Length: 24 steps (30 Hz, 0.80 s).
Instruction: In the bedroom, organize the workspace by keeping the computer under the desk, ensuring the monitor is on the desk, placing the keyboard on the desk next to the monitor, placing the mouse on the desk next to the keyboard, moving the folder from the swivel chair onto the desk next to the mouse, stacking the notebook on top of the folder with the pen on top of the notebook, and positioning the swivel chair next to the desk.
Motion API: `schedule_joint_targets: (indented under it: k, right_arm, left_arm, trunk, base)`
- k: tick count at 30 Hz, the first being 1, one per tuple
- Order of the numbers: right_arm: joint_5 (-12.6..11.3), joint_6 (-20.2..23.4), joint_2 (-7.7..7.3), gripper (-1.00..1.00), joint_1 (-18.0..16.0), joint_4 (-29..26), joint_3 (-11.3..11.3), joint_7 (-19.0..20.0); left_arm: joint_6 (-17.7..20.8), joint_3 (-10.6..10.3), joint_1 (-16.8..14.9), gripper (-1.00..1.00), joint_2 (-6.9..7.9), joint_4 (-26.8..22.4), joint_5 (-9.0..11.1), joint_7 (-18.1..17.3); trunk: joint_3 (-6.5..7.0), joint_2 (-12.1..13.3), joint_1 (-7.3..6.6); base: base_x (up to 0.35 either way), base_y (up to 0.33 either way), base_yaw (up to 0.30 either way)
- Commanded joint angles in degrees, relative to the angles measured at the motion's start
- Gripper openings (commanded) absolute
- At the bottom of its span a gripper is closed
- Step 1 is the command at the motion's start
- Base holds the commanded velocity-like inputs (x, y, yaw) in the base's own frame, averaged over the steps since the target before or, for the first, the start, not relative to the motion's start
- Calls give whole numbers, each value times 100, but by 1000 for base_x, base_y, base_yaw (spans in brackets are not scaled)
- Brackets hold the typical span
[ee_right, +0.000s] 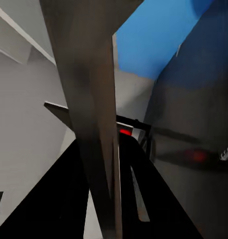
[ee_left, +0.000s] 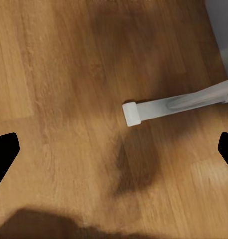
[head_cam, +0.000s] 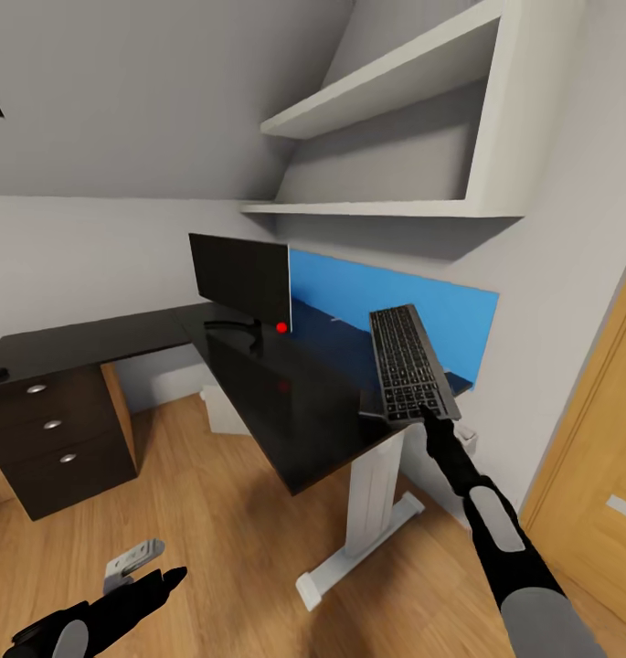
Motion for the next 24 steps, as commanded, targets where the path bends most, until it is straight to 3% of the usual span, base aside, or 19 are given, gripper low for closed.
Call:
schedule_joint_targets:
  k: [1, 3, 8, 10, 15, 16, 19, 24]
  right_arm:
    - [-81, 63, 14, -100, 225, -427, 23, -221]
    - [-101, 77, 40, -100, 458, -876, 53, -535]
    - [-107, 344, 443, -100, 954, -1975, 66, -1108]
    - [-115, 454, 566, -100, 1286, -2584, 79, -1548]
    - [-192, 662, 804, -100, 1683, -3208, 189, -2182]
    - [-301, 749, 844, -100, 1726, -3268, 221, -2263]
    - [-924, 933, 889, -100, 1796, -3367, 330, -2394]
    - [-1133, 974, 877, -100, 1810, -3444, 350, -2398]
  left_arm:
    - [26, 10, -2, 100, -4, -7, 34, 13]
    - [28, 10, -3, 100, -4, -5, 34, 13]
    - [25, 17, -2, 100, -4, -1, 26, 16]
    - [25, 18, -2, 100, -4, 0, 25, 25]
    - [25, 22, -4, 100, 0, 42, 29, 36]
    - [25, 24, -5, 100, 3, 80, 28, 37]
    - [25, 27, -2, 100, 64, 153, 25, 39]
    - [25, 28, -2, 100, 101, 168, 28, 38]
  trunk:
    - [14, 39, -23]
    - [32, 79, -45]
    - [32, 79, -45]
    - [32, 79, -45]
    - [32, 79, -45]
    - [32, 79, -45]
    - [32, 79, -45]
    - [32, 79, -45]
  base:
    - [0, 0, 0]
    - [0, 0, 0]
    - [0, 0, 0]
    - [0, 0, 0]
    - [0, 0, 0]
    - [0, 0, 0]
    - [-44, 0, 0]
    - [-249, 0, 0]
